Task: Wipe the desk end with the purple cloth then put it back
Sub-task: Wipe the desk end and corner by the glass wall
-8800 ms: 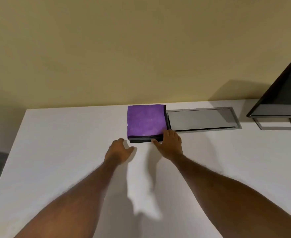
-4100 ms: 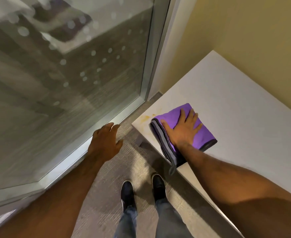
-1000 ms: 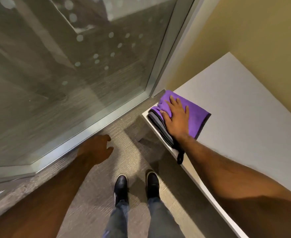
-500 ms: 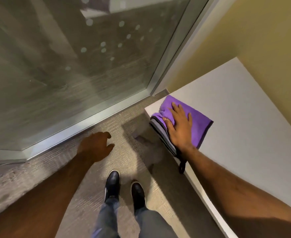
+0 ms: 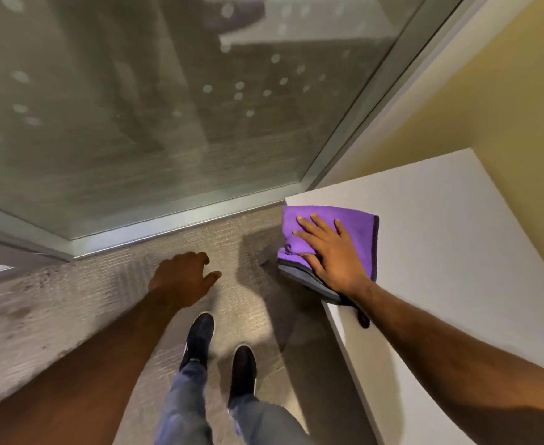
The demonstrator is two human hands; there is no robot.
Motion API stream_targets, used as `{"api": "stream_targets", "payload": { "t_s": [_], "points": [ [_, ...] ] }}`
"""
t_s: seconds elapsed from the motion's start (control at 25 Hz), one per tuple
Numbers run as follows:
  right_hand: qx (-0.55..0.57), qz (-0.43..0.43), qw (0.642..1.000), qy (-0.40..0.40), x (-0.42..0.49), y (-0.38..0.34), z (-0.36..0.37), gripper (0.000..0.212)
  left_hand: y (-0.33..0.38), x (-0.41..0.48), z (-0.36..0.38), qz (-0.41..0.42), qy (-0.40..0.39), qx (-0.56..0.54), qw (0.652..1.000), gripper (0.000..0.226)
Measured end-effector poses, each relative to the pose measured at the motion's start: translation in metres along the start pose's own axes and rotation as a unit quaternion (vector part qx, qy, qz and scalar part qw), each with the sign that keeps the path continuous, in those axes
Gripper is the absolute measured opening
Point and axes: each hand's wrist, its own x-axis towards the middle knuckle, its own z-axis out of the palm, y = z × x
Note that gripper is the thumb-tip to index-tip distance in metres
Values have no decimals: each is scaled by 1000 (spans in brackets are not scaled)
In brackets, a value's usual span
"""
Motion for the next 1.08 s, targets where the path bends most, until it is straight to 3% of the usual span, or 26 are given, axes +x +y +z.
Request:
{"api": "stream_targets", "payload": {
  "t_s": [0.08,0.2,0.4,0.48,0.6,0.68,0.8,0.92,1.08],
  "points": [
    [14,47,998,25,25,-4,-4,46,-3,-14,4,2,35,-11,999,53],
    [-48,75,996,9,76,-27,-4,45,-7,-27,10,17,92,-5,996,53],
    [-252,-34,963,-90,53,-47,12,38,-17,-33,16,34,97,13,995,59],
    [-234,-28,969,-72,21,-46,14,41,-24,-35,12,39,96,11,995,60],
    [-179,60,982,-32,-13,-46,17,62,-35,-33,2,58,86,18,994,60],
    [-151,138,979,-8,-3,-53,25,71,-41,-27,-1,79,86,32,993,61],
    [-102,224,968,47,53,-65,27,64,-49,-13,-1,108,77,38,990,63],
    [-137,246,959,39,73,-66,32,68,-55,-3,-2,142,76,41,986,68],
    [-148,241,959,34,3,-68,46,74,-53,4,-10,179,90,34,979,73]
  ]
}}
